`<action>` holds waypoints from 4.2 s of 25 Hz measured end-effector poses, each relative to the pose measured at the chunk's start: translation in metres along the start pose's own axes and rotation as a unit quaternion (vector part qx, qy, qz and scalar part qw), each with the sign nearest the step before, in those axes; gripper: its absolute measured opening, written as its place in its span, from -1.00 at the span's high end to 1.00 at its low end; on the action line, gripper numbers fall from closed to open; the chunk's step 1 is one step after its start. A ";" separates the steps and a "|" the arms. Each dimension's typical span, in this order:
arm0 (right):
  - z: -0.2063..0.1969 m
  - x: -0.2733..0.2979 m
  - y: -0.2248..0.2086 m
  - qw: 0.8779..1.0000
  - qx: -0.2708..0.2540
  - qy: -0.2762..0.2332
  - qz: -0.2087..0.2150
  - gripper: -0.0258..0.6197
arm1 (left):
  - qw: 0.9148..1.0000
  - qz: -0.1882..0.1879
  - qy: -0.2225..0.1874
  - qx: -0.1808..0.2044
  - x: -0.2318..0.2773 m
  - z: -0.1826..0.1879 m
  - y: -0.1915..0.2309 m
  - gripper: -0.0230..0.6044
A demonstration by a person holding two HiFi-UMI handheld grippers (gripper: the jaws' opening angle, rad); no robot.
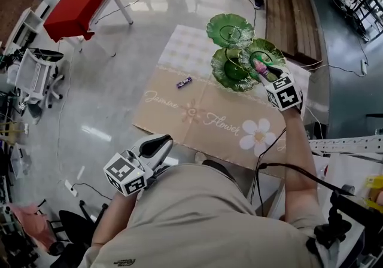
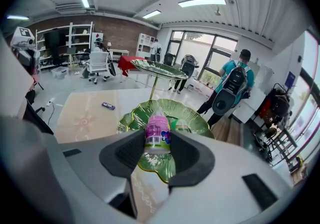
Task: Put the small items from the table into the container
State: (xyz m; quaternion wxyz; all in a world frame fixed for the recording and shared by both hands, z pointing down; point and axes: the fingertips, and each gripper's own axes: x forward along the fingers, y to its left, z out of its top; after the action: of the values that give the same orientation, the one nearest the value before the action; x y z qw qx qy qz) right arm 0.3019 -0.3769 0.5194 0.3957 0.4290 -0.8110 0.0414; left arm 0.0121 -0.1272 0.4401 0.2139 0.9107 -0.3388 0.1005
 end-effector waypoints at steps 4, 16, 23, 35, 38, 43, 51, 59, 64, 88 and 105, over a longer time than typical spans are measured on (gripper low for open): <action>-0.009 0.015 -0.002 1.000 0.003 0.026 -0.001 0.40 | 1.000 0.010 -0.002 -0.003 -0.008 -0.002 0.005 0.86; 0.001 0.006 -0.005 0.999 0.012 0.021 -0.035 0.27 | 1.000 0.016 -0.014 -0.007 -0.035 -0.007 0.012 0.86; 0.015 -0.027 0.027 0.999 0.018 -0.004 -0.048 0.27 | 1.000 0.000 -0.017 -0.005 -0.057 -0.015 0.012 0.86; 0.039 -0.082 0.201 0.998 0.031 -0.054 0.012 0.53 | 0.999 -0.024 -0.026 -0.001 -0.130 -0.036 0.013 0.86; 0.040 -0.092 0.242 0.996 0.046 -0.066 0.027 0.63 | 0.999 -0.031 -0.026 -0.001 -0.147 -0.043 0.009 0.86; 0.038 -0.109 0.308 0.995 0.050 -0.069 0.058 0.77 | 0.999 -0.041 -0.027 0.001 -0.175 -0.056 0.001 0.86; 0.037 -0.136 0.420 0.990 0.037 -0.081 0.108 0.84 | 0.998 -0.059 -0.027 -0.007 -0.214 -0.085 -0.015 0.87; 0.033 -0.160 0.498 0.986 0.021 -0.079 0.143 0.85 | 0.997 -0.077 -0.015 0.004 -0.238 -0.112 -0.027 0.87; 0.028 -0.171 0.528 0.985 0.012 -0.072 0.156 0.86 | 0.997 -0.073 -0.015 0.001 -0.250 -0.123 -0.032 0.87; 0.063 -0.152 0.565 0.978 -0.037 -0.077 0.193 0.87 | 0.998 -0.015 -0.064 -0.001 -0.287 -0.123 -0.008 0.87; 0.080 -0.018 0.413 0.971 -0.107 -0.062 0.204 0.57 | 0.998 0.032 -0.052 -0.022 -0.213 -0.086 0.043 0.86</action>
State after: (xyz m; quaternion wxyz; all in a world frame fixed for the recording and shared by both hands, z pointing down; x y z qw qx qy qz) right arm -0.0415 -0.1377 0.5652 0.3714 0.2117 -0.9040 0.0070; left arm -0.1791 0.0050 0.4603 0.2121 0.8984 -0.3809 0.0521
